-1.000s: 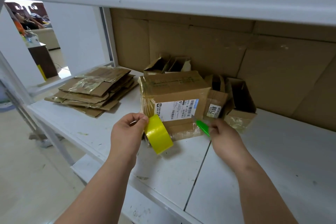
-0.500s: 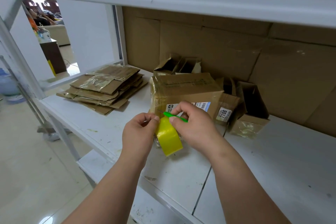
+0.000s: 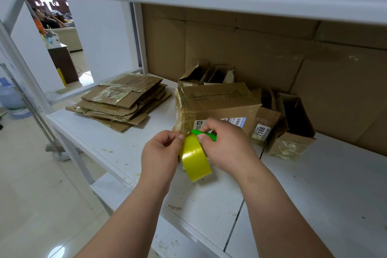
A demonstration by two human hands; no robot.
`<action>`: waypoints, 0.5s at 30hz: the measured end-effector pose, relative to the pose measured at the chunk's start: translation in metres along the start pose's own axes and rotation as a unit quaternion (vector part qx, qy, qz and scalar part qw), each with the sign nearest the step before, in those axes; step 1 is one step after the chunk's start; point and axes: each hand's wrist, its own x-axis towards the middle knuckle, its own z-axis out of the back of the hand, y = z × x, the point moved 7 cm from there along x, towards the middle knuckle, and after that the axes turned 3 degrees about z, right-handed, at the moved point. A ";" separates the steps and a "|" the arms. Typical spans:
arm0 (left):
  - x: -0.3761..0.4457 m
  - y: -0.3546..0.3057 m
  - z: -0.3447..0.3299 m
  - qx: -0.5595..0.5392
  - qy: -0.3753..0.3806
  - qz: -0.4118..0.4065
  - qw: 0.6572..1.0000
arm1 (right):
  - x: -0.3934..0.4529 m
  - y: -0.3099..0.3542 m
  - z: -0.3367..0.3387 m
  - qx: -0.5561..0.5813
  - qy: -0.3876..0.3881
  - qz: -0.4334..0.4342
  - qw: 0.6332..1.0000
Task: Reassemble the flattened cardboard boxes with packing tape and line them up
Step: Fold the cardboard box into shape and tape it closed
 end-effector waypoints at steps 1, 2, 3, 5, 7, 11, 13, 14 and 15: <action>0.002 0.002 0.001 0.002 -0.005 0.004 1.000 | -0.001 -0.006 0.003 -0.004 -0.004 -0.007 1.000; 0.004 0.004 0.003 0.002 -0.011 0.009 1.000 | -0.003 -0.013 0.006 -0.008 -0.010 -0.017 1.000; 0.005 0.007 0.004 0.004 -0.016 0.015 1.000 | -0.005 -0.022 0.009 -0.011 -0.014 -0.033 0.999; 0.003 0.011 0.005 0.013 -0.014 0.027 0.999 | -0.011 -0.043 0.013 -0.008 -0.020 -0.078 0.997; 0.002 0.013 0.004 0.019 -0.003 0.031 0.999 | -0.020 -0.064 0.012 0.000 -0.014 -0.126 0.992; 0.006 0.013 0.003 0.032 0.006 0.021 0.999 | -0.036 -0.097 -0.011 -0.099 0.074 -0.190 0.974; 0.005 0.009 0.003 0.054 0.010 -0.012 0.998 | -0.042 -0.107 -0.023 -0.173 0.115 -0.192 0.959; 0.004 0.005 0.003 0.078 0.011 -0.043 0.996 | -0.044 -0.109 -0.027 -0.203 0.130 -0.190 0.952; 0.002 0.000 0.003 0.111 0.009 -0.080 0.991 | -0.043 -0.108 -0.029 -0.223 0.131 -0.186 0.948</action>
